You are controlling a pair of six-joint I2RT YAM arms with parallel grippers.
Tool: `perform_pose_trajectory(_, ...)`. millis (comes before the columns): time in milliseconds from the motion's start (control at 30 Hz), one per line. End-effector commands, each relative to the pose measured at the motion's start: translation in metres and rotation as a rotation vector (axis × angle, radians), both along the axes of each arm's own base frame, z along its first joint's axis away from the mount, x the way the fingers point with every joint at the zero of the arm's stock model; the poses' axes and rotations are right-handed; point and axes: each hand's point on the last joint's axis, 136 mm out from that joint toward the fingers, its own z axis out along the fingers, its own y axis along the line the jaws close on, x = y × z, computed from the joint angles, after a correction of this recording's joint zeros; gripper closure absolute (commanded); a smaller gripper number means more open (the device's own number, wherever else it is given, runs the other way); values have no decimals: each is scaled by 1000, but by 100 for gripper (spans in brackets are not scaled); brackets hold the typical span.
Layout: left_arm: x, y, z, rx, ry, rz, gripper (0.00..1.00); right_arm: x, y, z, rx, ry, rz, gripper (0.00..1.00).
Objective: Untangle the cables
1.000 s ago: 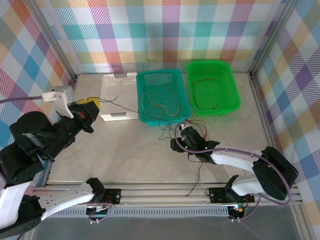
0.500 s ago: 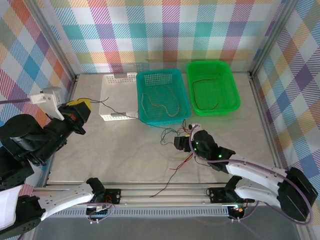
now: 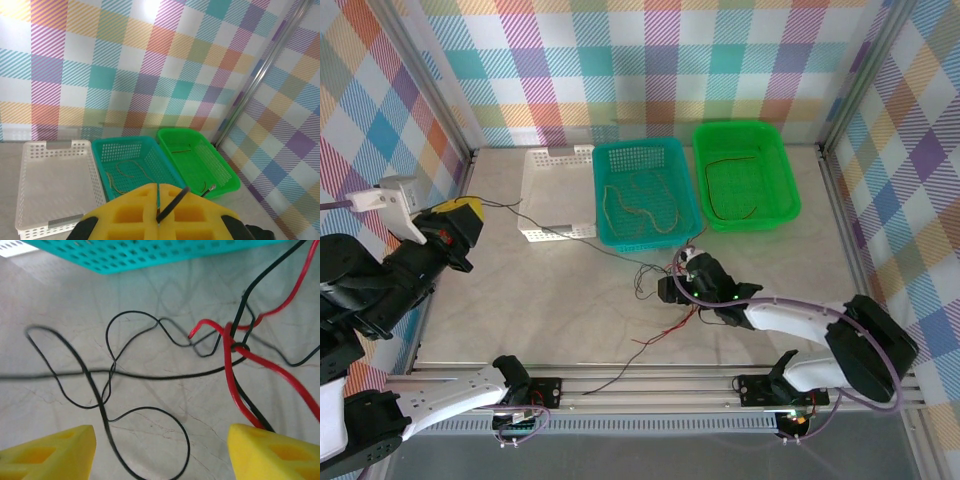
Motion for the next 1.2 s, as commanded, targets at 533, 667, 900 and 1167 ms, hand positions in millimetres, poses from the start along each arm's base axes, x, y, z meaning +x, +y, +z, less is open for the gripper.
perform_pose_trajectory(533,0,65,-14,180,-9,295,100,-10,-150,10,-187,111,-546,100)
perform_pose_trajectory(667,-5,93,-5,240,-32,411,100,-19,-193,33,-176,86,-649,100)
perform_pose_trajectory(900,-13,116,3,291,-59,452,100,-17,-232,89,-79,38,-739,100)
perform_pose_trajectory(1167,21,58,-62,473,70,373,100,-7,-239,229,-5,-195,-728,100)
